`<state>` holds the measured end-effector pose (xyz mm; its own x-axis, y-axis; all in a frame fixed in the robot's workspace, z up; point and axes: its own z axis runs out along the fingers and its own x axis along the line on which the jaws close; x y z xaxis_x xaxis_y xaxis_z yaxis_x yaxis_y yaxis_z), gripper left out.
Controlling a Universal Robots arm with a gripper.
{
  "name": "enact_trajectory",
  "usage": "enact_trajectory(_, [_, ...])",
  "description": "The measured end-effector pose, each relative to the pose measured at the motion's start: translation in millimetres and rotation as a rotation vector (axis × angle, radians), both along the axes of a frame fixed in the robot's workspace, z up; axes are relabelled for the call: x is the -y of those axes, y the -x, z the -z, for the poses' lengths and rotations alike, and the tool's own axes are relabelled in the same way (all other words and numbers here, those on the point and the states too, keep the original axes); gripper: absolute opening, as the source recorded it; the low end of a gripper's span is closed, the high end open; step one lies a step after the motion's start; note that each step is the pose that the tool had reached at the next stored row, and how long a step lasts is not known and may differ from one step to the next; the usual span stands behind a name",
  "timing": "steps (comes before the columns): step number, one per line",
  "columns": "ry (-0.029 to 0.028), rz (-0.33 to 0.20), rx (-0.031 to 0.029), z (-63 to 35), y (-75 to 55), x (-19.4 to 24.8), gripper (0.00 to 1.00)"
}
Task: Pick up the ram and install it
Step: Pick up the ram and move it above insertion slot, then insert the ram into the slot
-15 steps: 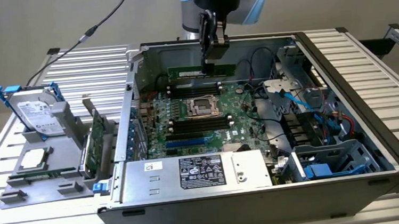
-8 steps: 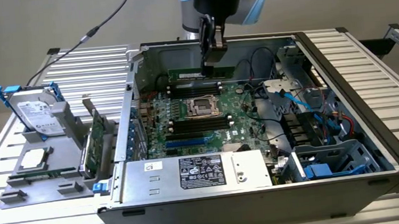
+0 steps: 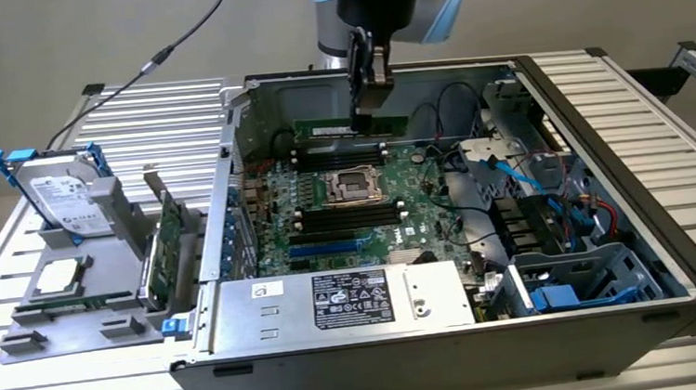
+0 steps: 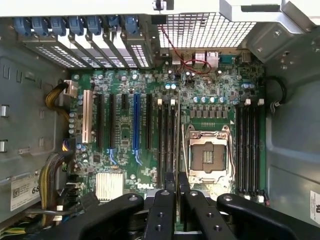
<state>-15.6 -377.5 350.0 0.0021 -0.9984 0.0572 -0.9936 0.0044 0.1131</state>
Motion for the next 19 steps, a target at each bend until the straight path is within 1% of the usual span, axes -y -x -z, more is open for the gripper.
enact_trajectory(2, [0.0004, 0.0, 0.008, 0.9, 0.0, -4.6, 0.14])
enact_trajectory(4, [0.002, 0.0, 0.0176, 1.8, 0.0, -8.4, 0.14])
enact_trajectory(5, [0.0034, 0.0, 0.024, 2.3, 0.1, -9.5, 0.14])
enact_trajectory(6, [0.0063, 0.0, 0.0288, 2.9, 0.4, -9.7, 0.14])
enact_trajectory(7, [0.0136, 0.0, 0.0289, 3.0, 0.4, -9.7, 0.14])
enact_trajectory(8, [0.0151, 0.0, 0.0289, 3.0, 0.4, -9.7, 0.14])
enact_trajectory(19, [0.0153, 0.0, 0.0288, 3.0, 0.4, -9.7, 0.14])
